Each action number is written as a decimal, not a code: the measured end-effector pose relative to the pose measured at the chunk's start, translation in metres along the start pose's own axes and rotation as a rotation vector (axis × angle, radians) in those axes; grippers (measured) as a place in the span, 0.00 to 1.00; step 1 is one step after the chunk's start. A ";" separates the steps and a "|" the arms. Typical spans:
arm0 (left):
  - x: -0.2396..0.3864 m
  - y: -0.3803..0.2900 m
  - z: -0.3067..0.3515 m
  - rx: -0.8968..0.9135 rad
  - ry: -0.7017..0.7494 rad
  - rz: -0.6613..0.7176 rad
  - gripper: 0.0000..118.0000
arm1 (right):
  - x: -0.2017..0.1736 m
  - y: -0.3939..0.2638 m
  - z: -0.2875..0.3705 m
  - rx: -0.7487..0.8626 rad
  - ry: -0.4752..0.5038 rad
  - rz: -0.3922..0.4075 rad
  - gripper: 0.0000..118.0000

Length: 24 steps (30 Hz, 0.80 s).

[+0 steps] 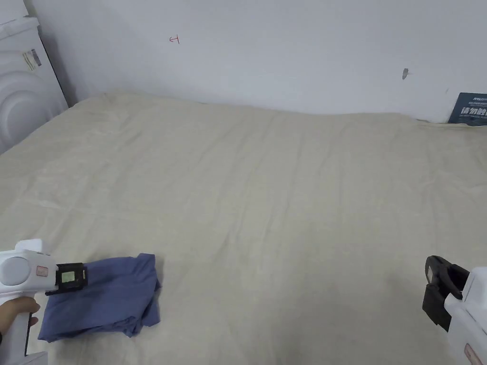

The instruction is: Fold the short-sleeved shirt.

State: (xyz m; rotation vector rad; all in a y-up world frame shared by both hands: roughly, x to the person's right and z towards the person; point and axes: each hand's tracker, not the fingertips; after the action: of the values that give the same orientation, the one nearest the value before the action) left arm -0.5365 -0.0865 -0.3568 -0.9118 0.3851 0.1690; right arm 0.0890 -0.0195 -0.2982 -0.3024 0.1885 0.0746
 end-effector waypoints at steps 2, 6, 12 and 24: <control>0.006 0.005 0.015 0.094 -0.036 0.001 0.93 | 0.004 0.006 0.009 0.023 -0.008 0.003 0.00; 0.038 0.011 0.073 0.256 -0.074 0.020 0.93 | 0.013 0.019 0.029 0.068 -0.019 0.009 0.00; 0.094 0.003 0.161 0.506 -0.094 -0.049 0.92 | 0.024 0.042 0.063 0.128 -0.051 0.018 0.00; 0.212 -0.050 0.252 0.883 -0.200 -0.057 0.83 | 0.061 0.062 0.108 0.244 -0.107 -0.002 0.00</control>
State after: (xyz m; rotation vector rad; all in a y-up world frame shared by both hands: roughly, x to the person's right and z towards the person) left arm -0.2626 0.0797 -0.2652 -0.0326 0.2078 0.0241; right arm 0.1611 0.0750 -0.2264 -0.0547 0.0899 0.0648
